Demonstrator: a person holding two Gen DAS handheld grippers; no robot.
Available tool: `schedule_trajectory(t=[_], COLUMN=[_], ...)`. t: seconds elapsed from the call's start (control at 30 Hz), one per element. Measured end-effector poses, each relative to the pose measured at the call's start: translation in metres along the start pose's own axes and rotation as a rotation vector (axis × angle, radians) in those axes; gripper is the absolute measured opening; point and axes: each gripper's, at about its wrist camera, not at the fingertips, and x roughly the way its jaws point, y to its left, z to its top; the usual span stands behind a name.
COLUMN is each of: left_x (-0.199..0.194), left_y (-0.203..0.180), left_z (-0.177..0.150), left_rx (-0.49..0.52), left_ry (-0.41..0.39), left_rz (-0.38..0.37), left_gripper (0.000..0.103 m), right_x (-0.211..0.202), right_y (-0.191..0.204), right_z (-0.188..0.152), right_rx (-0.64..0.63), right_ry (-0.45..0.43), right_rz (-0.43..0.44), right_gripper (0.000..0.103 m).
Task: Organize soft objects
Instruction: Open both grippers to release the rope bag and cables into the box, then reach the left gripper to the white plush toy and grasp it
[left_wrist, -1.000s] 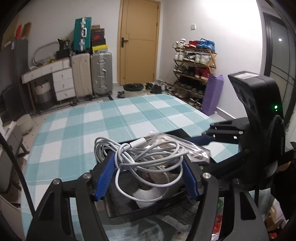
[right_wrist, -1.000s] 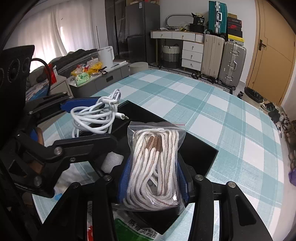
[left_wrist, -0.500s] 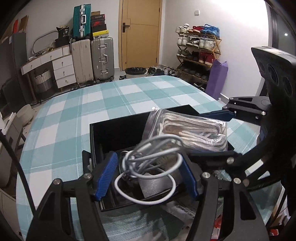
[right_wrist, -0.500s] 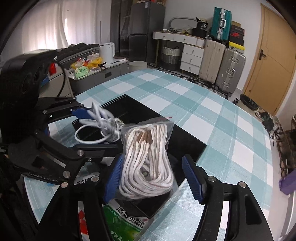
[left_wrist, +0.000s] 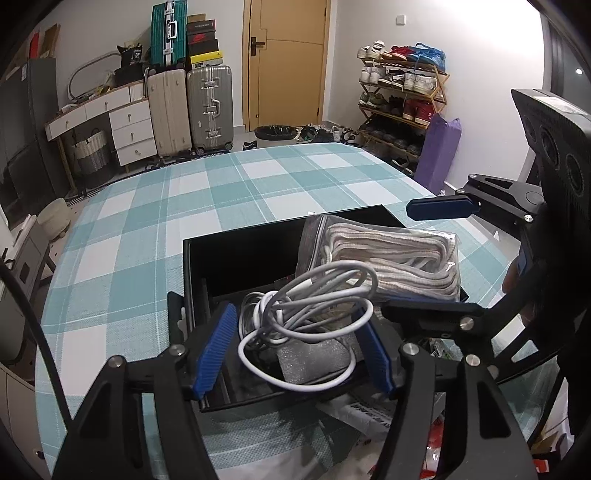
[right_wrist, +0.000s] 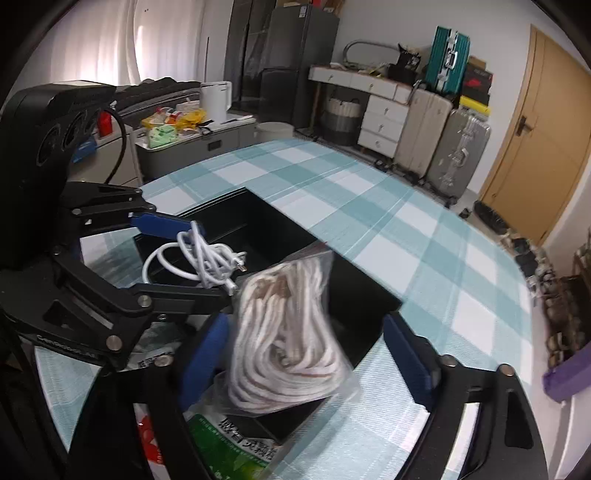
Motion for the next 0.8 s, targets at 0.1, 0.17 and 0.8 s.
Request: schedule_trajectory(t=[0.1, 0.17, 0.8], left_x=[-0.005, -0.009, -0.054], left_y=[0.0, 0.0, 0.021], left_z=[0.0, -0.001, -0.035], left_rx=[0.004, 0.005, -0.076], left_ry=[-0.015, -0.022, -0.101], left_rz=[0.016, 0.013, 0.092], left_gripper=[0.08, 0.083, 0.103], right_x=[-0.004, -0.007, -0.054], right_y=[-0.001, -0.002, 0.0], right_z=[-0.003, -0.005, -0.047], right_rx=[0.021, 0.044, 0.305], right_ry=[-0.007, -0.018, -0.106], right_rz=[-0.005, -0.017, -0.013], right_gripper=[0.093, 0.097, 0.102])
